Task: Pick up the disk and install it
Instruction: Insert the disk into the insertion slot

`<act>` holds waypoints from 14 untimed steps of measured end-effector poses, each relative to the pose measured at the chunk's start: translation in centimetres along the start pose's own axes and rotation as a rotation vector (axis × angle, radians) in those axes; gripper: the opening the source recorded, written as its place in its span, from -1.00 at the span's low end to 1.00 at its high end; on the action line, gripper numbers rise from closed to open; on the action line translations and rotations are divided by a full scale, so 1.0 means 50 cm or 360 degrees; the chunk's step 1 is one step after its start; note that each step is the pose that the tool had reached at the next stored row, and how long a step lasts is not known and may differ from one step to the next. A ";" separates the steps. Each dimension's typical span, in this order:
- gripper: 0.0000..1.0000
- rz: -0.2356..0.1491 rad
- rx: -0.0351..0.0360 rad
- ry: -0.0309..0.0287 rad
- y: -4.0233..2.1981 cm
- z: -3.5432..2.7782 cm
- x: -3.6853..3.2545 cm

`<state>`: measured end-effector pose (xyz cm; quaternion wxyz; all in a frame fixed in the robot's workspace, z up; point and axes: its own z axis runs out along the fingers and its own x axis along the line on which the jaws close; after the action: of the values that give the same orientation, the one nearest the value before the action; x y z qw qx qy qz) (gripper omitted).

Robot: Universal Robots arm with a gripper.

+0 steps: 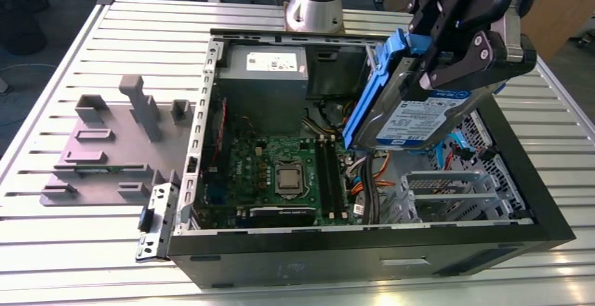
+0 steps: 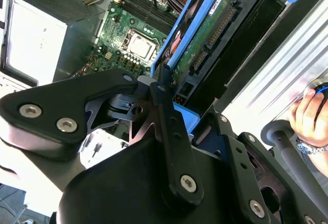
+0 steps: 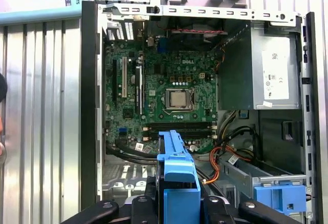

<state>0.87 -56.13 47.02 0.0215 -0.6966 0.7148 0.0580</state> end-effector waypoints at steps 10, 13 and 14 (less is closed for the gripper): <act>-0.26 -0.0009 -0.0001 0.00005 -0.001 0.000 0.008; -0.26 -0.0015 -0.0002 0.00015 -0.001 0.001 0.011; -0.26 -0.0017 -0.0002 0.00016 -0.001 0.001 0.012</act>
<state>0.90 -56.73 46.92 0.0210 -0.7004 0.7111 0.0580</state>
